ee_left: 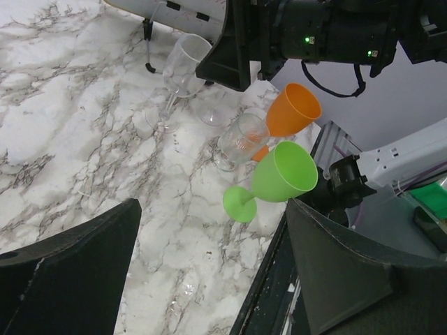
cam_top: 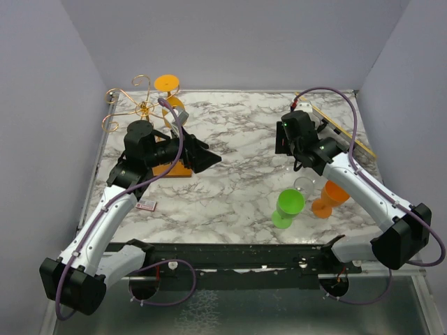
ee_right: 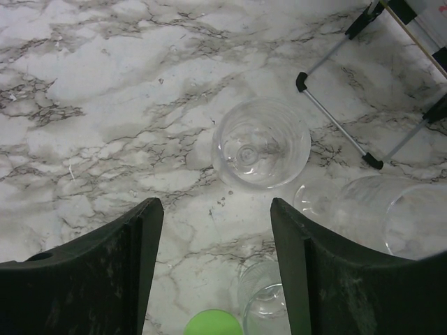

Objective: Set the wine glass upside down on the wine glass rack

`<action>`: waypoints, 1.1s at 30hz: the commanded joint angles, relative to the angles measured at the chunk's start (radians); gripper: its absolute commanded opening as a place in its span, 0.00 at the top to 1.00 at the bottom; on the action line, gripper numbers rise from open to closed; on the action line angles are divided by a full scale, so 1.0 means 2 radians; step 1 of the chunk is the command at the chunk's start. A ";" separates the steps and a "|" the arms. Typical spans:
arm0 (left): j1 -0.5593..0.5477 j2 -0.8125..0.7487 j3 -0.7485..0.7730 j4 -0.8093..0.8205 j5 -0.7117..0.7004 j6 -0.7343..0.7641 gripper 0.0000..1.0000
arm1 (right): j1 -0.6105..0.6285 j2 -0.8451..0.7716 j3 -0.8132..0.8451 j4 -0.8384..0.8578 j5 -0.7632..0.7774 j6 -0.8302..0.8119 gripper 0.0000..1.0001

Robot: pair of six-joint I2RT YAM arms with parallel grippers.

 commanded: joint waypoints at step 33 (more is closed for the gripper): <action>-0.002 -0.005 0.011 0.031 -0.110 -0.188 0.12 | -0.036 0.034 0.026 0.126 -0.186 -0.080 0.99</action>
